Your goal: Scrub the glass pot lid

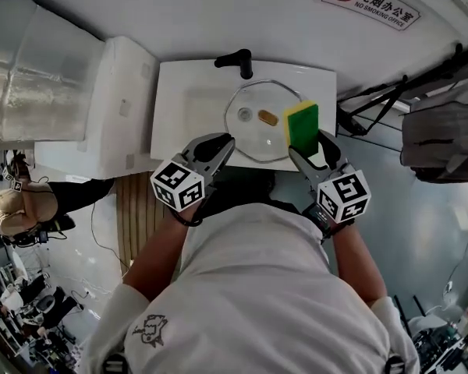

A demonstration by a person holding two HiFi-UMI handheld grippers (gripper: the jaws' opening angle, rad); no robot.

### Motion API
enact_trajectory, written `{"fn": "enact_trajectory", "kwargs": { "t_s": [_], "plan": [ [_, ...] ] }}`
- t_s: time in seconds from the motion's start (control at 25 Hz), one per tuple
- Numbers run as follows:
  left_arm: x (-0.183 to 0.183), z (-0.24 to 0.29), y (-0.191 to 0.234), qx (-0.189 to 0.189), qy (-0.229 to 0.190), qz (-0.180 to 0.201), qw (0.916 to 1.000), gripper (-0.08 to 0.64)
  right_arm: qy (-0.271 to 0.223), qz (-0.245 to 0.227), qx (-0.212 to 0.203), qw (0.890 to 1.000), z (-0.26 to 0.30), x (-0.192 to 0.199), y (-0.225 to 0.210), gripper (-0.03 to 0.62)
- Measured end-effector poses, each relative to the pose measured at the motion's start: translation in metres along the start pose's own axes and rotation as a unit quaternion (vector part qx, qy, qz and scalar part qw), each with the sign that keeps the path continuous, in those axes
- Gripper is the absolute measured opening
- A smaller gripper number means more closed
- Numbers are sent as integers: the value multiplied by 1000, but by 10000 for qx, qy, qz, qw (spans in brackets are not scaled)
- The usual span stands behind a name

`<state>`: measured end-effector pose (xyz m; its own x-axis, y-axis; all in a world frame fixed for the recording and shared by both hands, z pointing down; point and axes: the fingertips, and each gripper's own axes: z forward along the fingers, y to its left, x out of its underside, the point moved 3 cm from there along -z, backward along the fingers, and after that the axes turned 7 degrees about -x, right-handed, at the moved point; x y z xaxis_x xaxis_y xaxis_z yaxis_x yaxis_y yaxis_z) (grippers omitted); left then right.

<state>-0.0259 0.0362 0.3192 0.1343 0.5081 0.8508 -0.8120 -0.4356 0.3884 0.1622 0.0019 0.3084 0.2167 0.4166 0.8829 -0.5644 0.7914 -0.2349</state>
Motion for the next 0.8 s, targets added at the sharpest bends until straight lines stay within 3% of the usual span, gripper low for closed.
{"fn": "enact_trajectory", "kwargs": {
  "t_s": [0.44,0.8],
  "plan": [
    [40,49,71,9,765,-540,9956,135,438,221,96,9988,41,15,-50,302],
    [89,84,131,202,1383,-1258,9822,175,859,369,151,9955,81,38,-80,302]
  ]
}}
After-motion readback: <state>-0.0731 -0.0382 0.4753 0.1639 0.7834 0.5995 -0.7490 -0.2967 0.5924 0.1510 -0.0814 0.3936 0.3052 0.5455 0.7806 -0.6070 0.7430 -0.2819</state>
